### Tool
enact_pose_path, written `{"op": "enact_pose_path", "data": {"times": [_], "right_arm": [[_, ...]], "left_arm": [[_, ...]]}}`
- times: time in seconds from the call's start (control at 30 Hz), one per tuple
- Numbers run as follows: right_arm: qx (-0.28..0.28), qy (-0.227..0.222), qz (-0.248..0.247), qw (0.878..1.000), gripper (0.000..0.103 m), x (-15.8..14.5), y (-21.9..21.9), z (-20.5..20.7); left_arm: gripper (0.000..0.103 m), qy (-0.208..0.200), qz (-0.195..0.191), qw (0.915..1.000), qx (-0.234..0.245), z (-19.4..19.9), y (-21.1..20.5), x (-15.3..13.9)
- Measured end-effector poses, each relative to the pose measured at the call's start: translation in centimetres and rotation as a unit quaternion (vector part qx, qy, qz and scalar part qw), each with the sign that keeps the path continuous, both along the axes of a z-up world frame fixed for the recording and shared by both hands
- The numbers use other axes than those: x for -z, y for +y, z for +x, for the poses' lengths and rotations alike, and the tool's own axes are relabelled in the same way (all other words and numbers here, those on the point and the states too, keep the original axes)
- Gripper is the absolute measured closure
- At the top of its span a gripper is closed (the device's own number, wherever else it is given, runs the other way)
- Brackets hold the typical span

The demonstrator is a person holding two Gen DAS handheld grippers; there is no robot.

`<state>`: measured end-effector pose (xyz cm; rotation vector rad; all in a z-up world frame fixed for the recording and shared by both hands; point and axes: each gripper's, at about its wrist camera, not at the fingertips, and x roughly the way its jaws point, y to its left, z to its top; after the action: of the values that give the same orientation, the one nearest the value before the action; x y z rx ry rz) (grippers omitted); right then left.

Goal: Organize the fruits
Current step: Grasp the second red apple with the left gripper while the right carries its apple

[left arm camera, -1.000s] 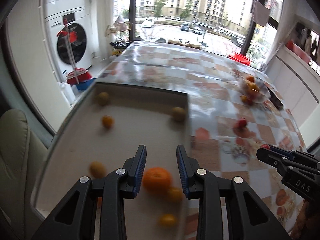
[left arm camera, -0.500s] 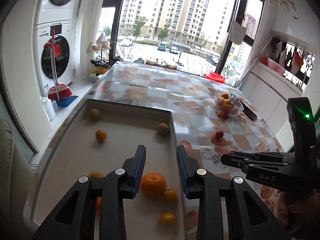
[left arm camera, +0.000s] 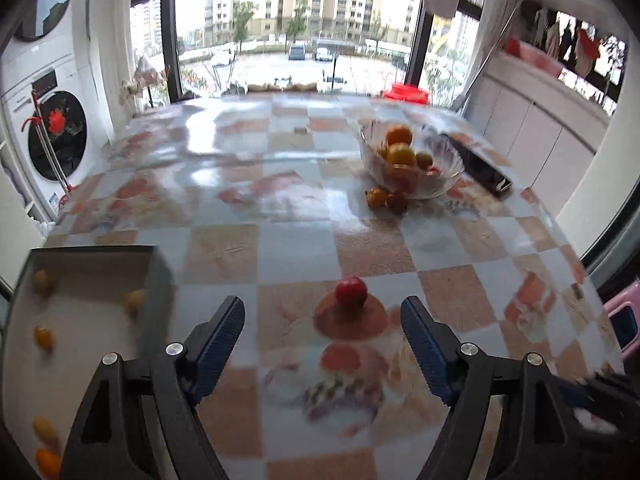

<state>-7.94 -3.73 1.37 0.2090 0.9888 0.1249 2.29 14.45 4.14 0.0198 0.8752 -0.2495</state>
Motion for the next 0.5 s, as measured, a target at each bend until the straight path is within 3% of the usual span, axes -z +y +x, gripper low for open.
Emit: {"op": "enact_pose_path", "data": {"times": [0.07, 0.13, 0.2, 0.23, 0.27, 0.3, 0.5], "right_arm": [[0.008, 0.003, 0.006, 1.0, 0.081, 0.3, -1.0, 0.0], [0.012, 0.006, 0.009, 1.0, 0.081, 0.6, -1.6, 0.2], [0.016, 0.006, 0.012, 1.0, 0.081, 0.8, -2.0, 0.4], [0.017, 0.006, 0.013, 1.0, 0.081, 0.9, -2.2, 0.4], [0.017, 0.006, 0.013, 1.0, 0.081, 0.9, -2.2, 0.5], [0.017, 0.005, 0.013, 1.0, 0.081, 0.8, -2.2, 0.6], [-0.004, 0.0, 0.007, 1.0, 0.081, 0.0, -0.2, 1.1]], "left_arm": [[0.022, 0.014, 0.009, 0.9999, -0.002, 1.0, -1.0, 0.9], [0.03, 0.024, 0.015, 0.9996, -0.004, 1.6, -1.6, 1.8], [0.055, 0.045, 0.024, 0.9987, -0.003, 2.1, -2.0, 2.7], [0.057, 0.043, 0.03, 0.9986, -0.006, 2.2, -2.1, 3.0], [0.072, 0.039, 0.029, 0.9988, -0.003, 2.0, -2.0, 3.0], [0.08, 0.041, 0.029, 0.9988, 0.0, 2.0, -2.0, 3.0], [0.08, 0.036, -0.024, 0.999, -0.012, 0.3, 1.3, 0.8]]}}
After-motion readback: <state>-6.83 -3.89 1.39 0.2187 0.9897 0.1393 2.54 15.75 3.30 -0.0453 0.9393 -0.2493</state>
